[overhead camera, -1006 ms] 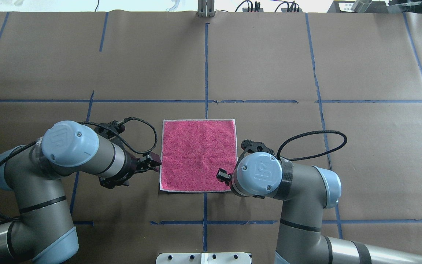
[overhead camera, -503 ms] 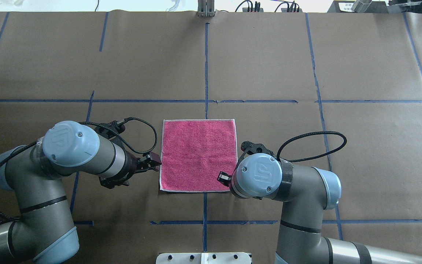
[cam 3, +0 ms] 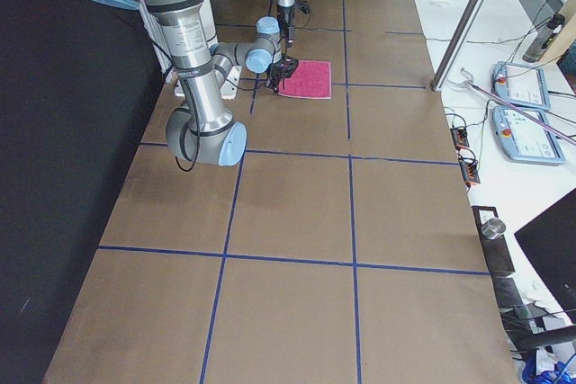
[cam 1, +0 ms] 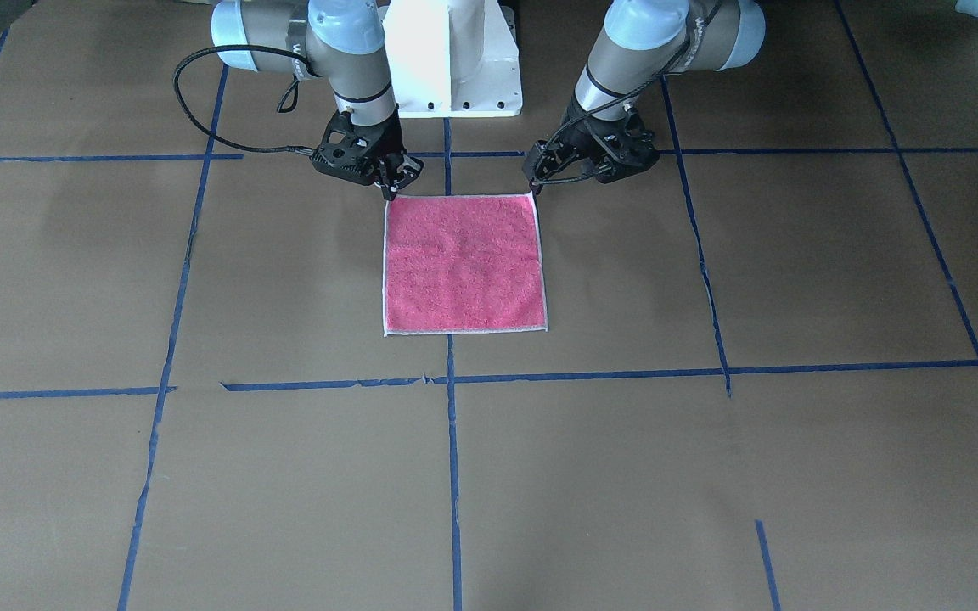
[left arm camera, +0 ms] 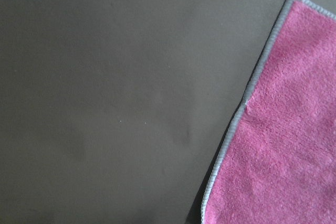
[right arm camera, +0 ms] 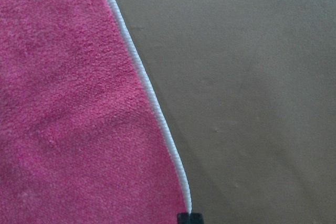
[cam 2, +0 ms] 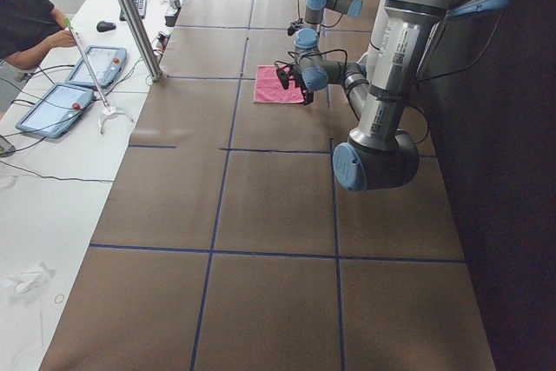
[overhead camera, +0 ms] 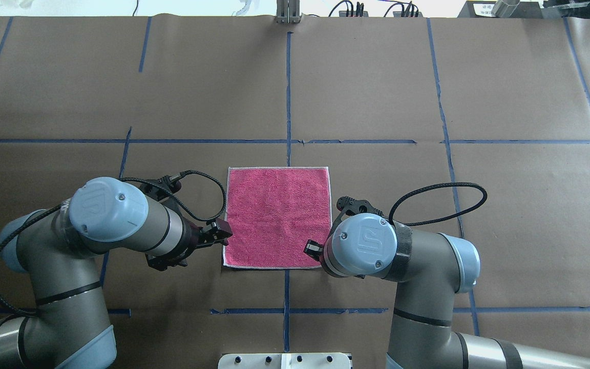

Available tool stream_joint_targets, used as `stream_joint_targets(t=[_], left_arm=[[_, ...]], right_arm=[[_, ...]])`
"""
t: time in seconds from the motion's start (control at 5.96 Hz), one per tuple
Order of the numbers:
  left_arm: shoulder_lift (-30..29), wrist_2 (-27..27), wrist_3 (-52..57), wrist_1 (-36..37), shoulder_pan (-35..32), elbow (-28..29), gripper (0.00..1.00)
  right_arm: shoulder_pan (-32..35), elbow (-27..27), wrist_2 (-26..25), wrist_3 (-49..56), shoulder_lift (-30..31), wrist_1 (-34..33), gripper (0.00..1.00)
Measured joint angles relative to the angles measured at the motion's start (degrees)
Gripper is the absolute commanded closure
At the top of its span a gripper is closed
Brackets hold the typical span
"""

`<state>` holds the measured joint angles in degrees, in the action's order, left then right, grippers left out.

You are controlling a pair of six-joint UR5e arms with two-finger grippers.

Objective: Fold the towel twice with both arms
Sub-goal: 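Lower both grippers and pinch the towel's nearer corners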

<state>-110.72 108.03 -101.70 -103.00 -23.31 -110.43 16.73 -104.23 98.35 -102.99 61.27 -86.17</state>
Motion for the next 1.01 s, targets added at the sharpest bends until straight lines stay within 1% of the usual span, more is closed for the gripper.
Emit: stream_joint_targets(t=[0.17,0.5,0.67,1.01], left_arm=[[-1.13,-0.92,-0.73,0.05,1.11,1.28,0.17],[-2.35,-1.69,-0.95,0.01,1.72,3.95,0.41],[-3.08,-1.74,-0.95,0.0,1.75,4.96,0.45],[-4.63,-1.72,-0.93,-0.07,1.84,6.65,0.49]], right_arm=[[0.04,-0.16,0.0,0.04,0.05,0.02,0.98],[0.05,-0.29,0.0,0.06,0.21,0.0,0.97],[0.05,-0.33,0.0,0.07,0.27,0.02,0.97],[0.06,-0.3,-0.06,0.07,0.33,0.04,0.97]])
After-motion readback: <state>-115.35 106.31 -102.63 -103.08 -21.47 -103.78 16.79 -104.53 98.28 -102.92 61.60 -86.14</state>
